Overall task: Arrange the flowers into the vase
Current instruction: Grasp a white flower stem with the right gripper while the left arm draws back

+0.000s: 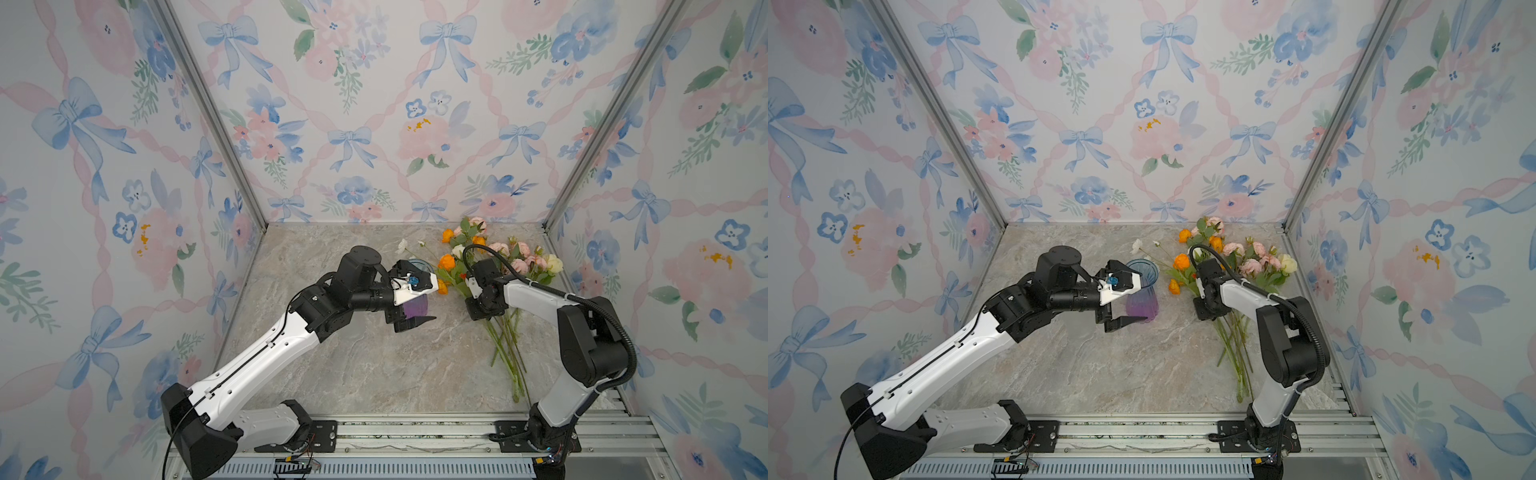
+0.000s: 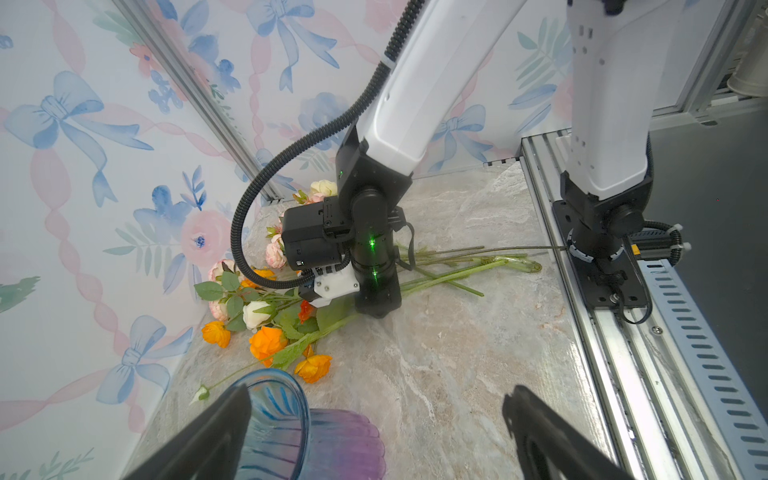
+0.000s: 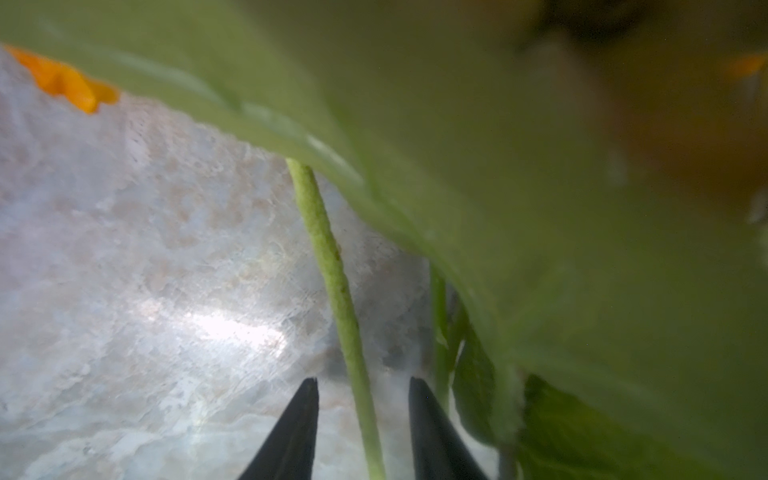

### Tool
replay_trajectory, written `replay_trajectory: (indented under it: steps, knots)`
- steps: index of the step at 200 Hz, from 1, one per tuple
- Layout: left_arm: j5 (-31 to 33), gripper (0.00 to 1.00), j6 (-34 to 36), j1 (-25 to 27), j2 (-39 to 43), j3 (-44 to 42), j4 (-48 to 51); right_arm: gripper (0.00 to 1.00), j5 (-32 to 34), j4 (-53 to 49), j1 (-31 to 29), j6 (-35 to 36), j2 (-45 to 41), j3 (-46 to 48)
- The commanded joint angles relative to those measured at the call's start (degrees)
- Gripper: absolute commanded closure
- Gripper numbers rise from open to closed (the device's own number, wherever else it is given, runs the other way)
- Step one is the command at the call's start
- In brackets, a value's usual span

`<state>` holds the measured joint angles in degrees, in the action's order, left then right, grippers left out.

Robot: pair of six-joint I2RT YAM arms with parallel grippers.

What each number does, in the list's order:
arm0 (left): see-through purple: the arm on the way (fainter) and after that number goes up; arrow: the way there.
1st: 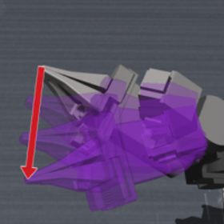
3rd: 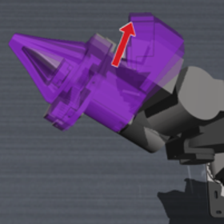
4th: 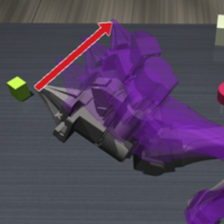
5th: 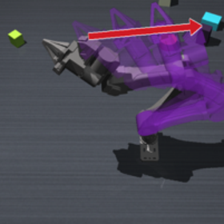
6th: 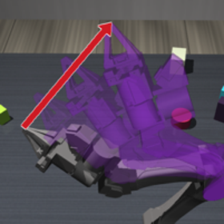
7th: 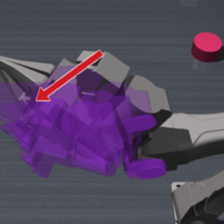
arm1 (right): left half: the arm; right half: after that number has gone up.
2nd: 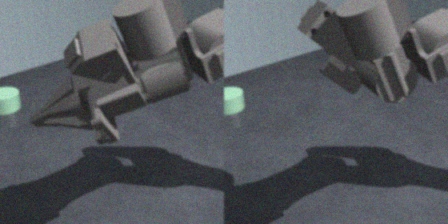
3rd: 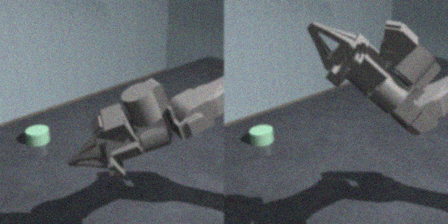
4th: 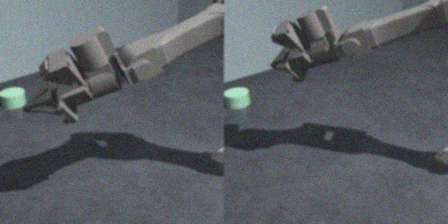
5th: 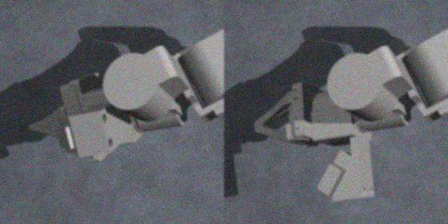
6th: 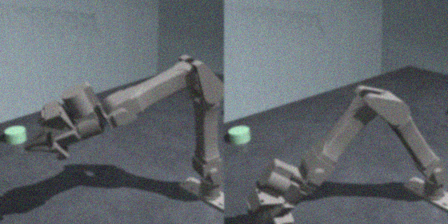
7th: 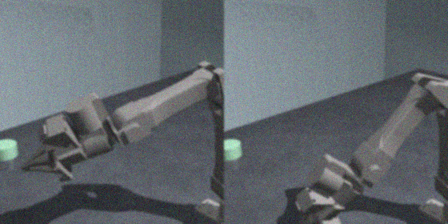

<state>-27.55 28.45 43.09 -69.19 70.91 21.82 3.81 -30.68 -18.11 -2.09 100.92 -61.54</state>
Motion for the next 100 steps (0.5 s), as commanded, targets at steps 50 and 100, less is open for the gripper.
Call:
replay_trajectory:
  steps: [50, 100]
  knots:
    - [-1.64, 0.02, -0.83, -0.72, 0.78, -0.95, -1.48, 0.79, -0.12, -1.64, -2.21, 1.49, 2.20, -2.36]
    - [-0.88, 0.02, -0.76, -0.82, 1.19, -1.33, -1.86, 0.98, 0.61, -2.34, -4.39, 2.05, -3.76, -1.27]
